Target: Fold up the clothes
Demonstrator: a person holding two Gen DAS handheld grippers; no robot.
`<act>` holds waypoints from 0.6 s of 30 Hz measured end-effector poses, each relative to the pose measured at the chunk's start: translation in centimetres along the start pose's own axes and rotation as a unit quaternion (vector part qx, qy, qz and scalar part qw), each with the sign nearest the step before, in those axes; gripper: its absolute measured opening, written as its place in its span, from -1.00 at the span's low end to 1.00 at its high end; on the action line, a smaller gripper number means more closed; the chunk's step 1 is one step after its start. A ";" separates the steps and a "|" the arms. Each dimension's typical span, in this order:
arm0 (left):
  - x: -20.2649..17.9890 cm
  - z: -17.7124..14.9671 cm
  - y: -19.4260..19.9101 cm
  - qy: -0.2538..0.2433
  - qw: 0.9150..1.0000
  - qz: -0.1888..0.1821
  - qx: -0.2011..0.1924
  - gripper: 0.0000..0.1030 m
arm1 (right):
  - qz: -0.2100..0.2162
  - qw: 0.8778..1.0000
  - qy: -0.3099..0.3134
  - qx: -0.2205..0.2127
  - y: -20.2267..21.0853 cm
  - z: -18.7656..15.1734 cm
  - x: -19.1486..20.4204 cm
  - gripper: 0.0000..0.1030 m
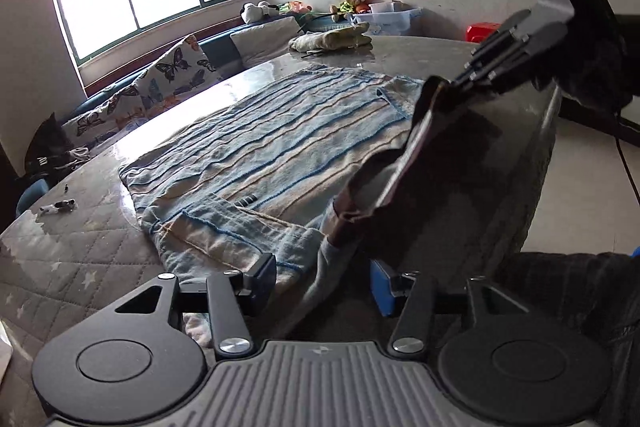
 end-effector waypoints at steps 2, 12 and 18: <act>-0.2 0.0 -0.4 -0.010 1.000 0.009 0.002 0.10 | -0.002 1.000 -0.004 -0.007 0.3 0.4 -0.1 -0.84; -0.5 0.0 -1.7 -0.041 0.998 0.043 0.004 -0.57 | -0.020 0.999 -0.003 -0.029 0.7 1.6 0.1 -0.87; 0.3 0.1 -1.2 -0.027 0.998 0.049 -0.004 -0.81 | -0.062 0.996 0.057 -0.014 -0.4 -0.4 2.1 -0.73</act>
Point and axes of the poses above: each gripper's, at about its wrist camera, not at the fingertips, and y roughly against the way its jaws point, x to its left, z to its top, the point moved 1 cm from there along -y, roughly the way its jaws point, and after that the axes turned 6 degrees about x, right-handed, at the moved point
